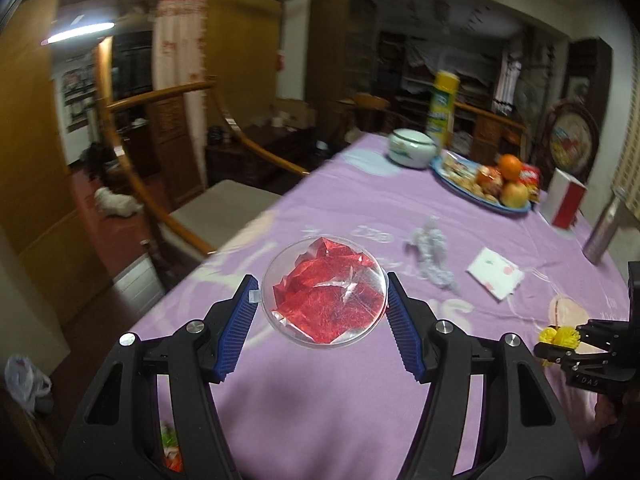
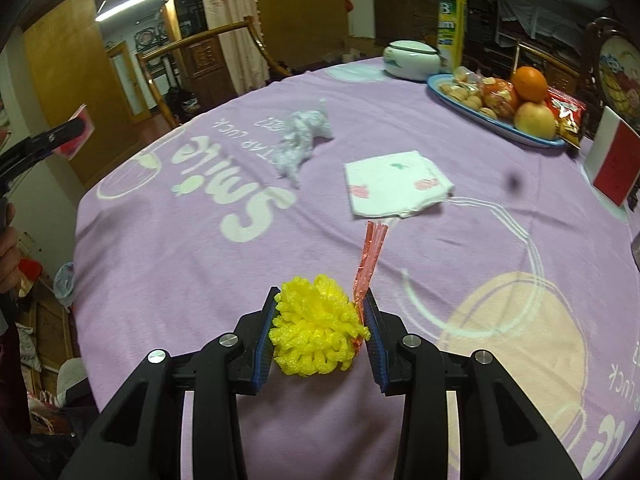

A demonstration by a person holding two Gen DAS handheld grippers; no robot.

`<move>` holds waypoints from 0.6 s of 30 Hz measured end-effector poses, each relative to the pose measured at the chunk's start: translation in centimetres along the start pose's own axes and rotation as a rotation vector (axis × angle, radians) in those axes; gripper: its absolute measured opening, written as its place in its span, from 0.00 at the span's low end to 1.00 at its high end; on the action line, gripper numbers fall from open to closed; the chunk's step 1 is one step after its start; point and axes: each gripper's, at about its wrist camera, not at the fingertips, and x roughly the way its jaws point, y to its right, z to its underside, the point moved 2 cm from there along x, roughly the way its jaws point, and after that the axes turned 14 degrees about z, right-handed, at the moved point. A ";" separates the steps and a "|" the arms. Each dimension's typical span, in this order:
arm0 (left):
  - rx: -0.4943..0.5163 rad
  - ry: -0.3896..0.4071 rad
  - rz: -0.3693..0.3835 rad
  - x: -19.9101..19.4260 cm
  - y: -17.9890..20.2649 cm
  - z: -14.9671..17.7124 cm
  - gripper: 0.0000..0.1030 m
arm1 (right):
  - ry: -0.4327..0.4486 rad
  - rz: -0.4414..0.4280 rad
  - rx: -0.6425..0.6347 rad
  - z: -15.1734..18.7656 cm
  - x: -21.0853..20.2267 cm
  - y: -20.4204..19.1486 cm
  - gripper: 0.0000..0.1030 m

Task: Collect trash
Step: 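Carry the candy cup and yellow tassel toward the red wastebasket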

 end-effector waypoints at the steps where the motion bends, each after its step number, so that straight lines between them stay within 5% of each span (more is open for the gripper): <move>1: -0.010 0.006 -0.014 -0.7 -0.6 0.2 0.61 | 0.003 -0.005 -0.005 -0.1 -0.1 -0.3 0.38; 7: -0.135 0.014 -0.177 -6.5 -7.5 3.9 0.61 | 0.031 -0.060 -0.041 -1.3 -1.0 -3.3 0.38; 12: -0.267 -0.053 -0.331 -8.9 -14.5 9.2 0.61 | 0.053 -0.140 -0.110 -3.6 -1.8 -8.3 0.38; 18: -0.431 -0.122 -0.354 -8.2 -20.8 14.8 0.61 | 0.065 -0.234 -0.220 -6.0 -3.0 -16.5 0.38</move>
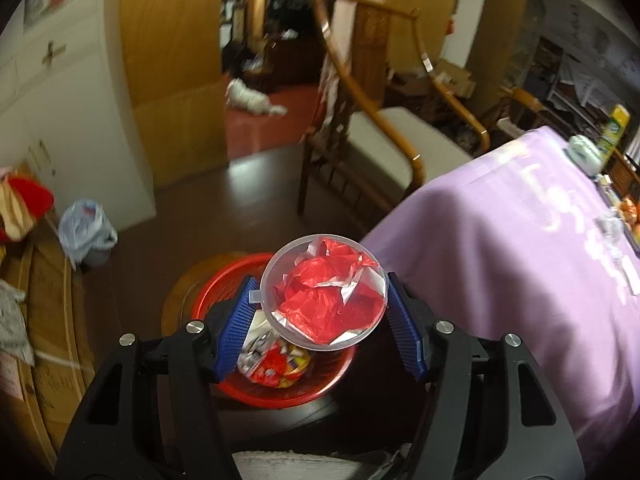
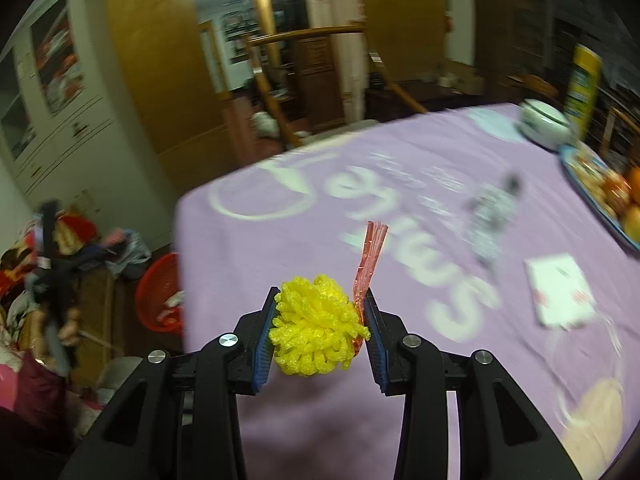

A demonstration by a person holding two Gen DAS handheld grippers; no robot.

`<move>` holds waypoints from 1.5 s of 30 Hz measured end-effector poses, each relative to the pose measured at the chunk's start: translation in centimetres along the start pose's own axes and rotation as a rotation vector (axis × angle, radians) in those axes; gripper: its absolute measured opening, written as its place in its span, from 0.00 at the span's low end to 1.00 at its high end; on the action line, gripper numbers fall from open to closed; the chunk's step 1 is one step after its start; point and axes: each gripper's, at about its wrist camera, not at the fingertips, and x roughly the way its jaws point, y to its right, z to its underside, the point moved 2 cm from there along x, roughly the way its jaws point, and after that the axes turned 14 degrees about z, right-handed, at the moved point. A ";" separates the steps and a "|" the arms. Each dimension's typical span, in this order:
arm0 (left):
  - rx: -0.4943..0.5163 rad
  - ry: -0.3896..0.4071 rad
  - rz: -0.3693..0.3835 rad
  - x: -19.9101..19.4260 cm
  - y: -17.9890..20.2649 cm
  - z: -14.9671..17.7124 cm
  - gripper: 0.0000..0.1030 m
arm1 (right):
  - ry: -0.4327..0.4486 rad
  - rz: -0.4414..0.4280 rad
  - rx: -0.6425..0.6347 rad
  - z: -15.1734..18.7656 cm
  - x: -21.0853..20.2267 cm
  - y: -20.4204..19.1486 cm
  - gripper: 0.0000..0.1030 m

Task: Collect trash
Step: 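Carry the candy cup and yellow tassel toward the red wastebasket, then open the left tool over the basket while the right tool drops the tassel in, then return both tools to the table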

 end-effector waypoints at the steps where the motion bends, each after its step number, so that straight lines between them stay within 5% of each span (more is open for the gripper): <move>1: -0.007 -0.013 -0.002 0.5 -0.6 0.2 0.62 | -0.002 -0.014 -0.018 -0.6 0.3 -1.4 0.38; 7: -0.061 -0.031 -0.044 2.9 -5.0 0.7 0.83 | -0.022 -0.092 -0.101 -3.3 2.4 -9.3 0.39; 18: -0.202 0.103 -0.183 0.0 -12.5 -0.1 0.83 | -0.155 -0.262 -0.298 -5.8 9.2 -25.5 0.40; 20: -0.235 0.115 -0.157 -0.3 -13.4 -0.1 0.83 | -0.180 -0.294 -0.333 -5.7 10.3 -27.9 0.47; 22: -0.246 0.115 -0.147 -0.4 -13.7 -0.1 0.83 | -0.206 -0.318 -0.360 -5.6 11.5 -30.0 0.63; 25: -0.238 0.110 -0.165 -0.2 -13.9 0.0 0.83 | -0.217 -0.324 -0.376 -5.8 12.3 -31.5 0.66; 34: -0.176 0.100 -0.139 -0.1 -11.7 -0.2 0.83 | -0.142 -0.268 -0.296 -7.0 10.3 -27.9 0.71; 45: 0.016 0.124 -0.064 -2.7 -2.2 -1.3 0.92 | 0.003 -0.092 -0.081 -3.8 3.5 -13.0 0.81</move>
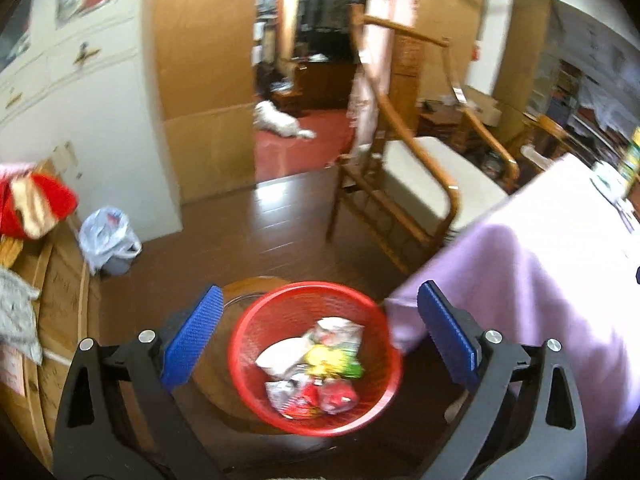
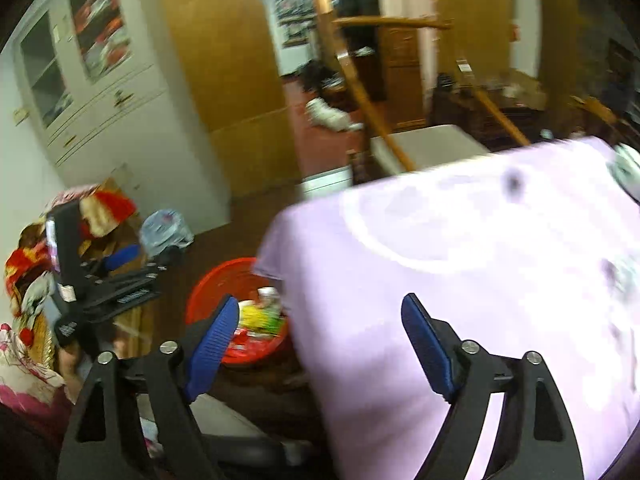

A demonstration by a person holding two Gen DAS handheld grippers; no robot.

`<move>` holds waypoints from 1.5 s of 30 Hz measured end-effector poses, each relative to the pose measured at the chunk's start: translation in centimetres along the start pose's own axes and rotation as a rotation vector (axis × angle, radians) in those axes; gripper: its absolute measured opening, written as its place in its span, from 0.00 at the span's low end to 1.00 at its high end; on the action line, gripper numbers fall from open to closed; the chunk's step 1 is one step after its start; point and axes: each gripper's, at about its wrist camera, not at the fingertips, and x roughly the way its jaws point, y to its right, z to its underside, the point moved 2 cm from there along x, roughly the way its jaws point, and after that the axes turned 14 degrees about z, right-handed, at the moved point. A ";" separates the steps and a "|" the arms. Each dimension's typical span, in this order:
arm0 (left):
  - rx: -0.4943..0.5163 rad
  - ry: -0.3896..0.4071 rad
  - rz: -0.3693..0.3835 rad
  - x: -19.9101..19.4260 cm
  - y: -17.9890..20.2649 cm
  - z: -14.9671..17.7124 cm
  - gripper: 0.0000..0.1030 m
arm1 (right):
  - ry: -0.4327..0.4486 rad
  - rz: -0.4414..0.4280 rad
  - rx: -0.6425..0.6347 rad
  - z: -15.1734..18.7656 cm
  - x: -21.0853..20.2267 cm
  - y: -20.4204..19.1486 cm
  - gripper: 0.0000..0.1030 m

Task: Collect trash
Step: 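Return both tools to the table, then grasp the crumpled plastic wrap with the left tool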

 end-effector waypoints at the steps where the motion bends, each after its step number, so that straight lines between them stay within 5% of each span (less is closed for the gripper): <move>1: 0.023 -0.005 0.014 -0.2 1.2 0.0 0.92 | 0.006 0.017 0.016 0.5 -0.6 1.4 0.82; 7: 0.174 -0.067 0.132 0.2 10.2 -0.4 0.93 | 0.023 0.223 0.153 6.1 -4.4 13.6 0.85; 14: 0.405 -0.159 0.367 3.2 25.4 -1.3 0.93 | -0.014 0.464 0.340 13.5 -7.9 27.1 0.85; 21: 0.603 -0.228 0.540 7.6 39.2 -1.8 0.93 | 0.000 0.519 0.597 19.7 -9.5 36.3 0.85; 26: 0.605 -0.312 0.620 12.1 45.9 -2.2 0.93 | 0.012 0.496 0.687 20.4 -10.4 38.0 0.87; 32: 0.556 -0.400 0.625 18.0 50.6 -2.0 0.93 | 0.006 0.536 0.639 20.1 -10.4 37.5 0.88; 39: 0.504 -0.471 0.620 21.5 50.3 -1.3 0.93 | -0.007 0.552 0.641 20.2 -10.2 37.6 0.88; 45: 0.504 -0.442 0.586 22.1 49.7 -1.8 0.91 | -0.029 0.539 0.644 20.4 -9.4 37.4 0.88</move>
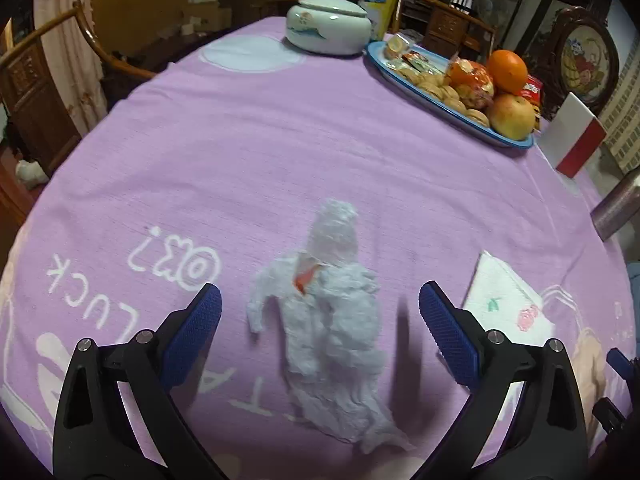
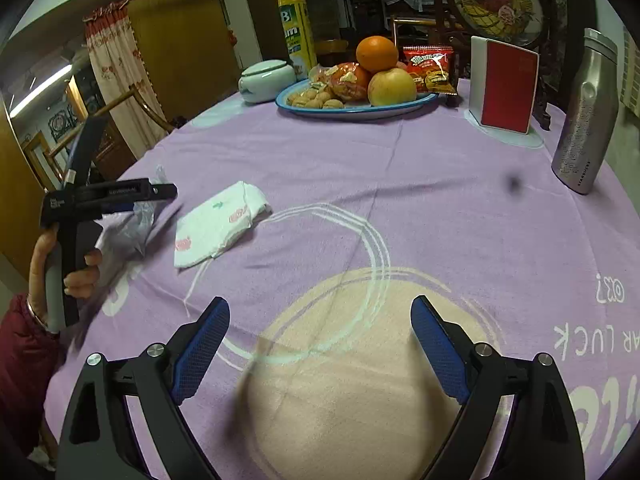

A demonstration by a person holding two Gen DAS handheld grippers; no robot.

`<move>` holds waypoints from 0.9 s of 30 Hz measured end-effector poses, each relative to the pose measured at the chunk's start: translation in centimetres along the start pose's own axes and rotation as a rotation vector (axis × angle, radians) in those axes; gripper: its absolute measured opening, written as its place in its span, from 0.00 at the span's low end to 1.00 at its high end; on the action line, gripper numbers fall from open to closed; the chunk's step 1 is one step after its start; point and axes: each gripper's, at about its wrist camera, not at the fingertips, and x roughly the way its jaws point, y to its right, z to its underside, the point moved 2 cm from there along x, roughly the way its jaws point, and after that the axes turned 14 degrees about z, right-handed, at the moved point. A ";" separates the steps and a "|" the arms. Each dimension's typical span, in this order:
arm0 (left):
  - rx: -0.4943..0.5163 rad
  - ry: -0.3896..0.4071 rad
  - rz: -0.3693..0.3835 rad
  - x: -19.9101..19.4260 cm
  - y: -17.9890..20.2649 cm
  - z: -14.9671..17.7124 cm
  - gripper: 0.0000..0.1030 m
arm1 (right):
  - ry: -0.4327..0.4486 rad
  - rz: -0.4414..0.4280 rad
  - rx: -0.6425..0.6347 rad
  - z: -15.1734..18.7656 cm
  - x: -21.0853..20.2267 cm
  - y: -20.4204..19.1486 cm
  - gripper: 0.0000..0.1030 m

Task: Collect trash
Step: 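Grasp the crumpled plastic wrap with the left tool, then lift the plastic wrap with the left tool while the right tool grasps the white tissue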

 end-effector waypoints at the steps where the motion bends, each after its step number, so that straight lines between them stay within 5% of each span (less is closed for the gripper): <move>1: 0.002 0.002 -0.004 0.0 0.0 0.0 0.88 | -0.003 0.001 -0.003 0.0 0.1 -0.1 0.88; 10: 0.116 0.062 -0.011 -1.8 2.3 0.4 0.47 | -0.028 0.012 -0.003 0.2 0.9 0.1 0.88; 22: 0.127 0.183 0.053 -7.4 1.9 2.3 0.46 | 0.048 0.042 -0.031 0.0 0.9 -0.3 0.88; 27: 0.086 0.209 0.023 -8.9 -0.3 3.5 0.46 | 0.045 -0.046 0.026 -1.3 0.9 -1.1 0.88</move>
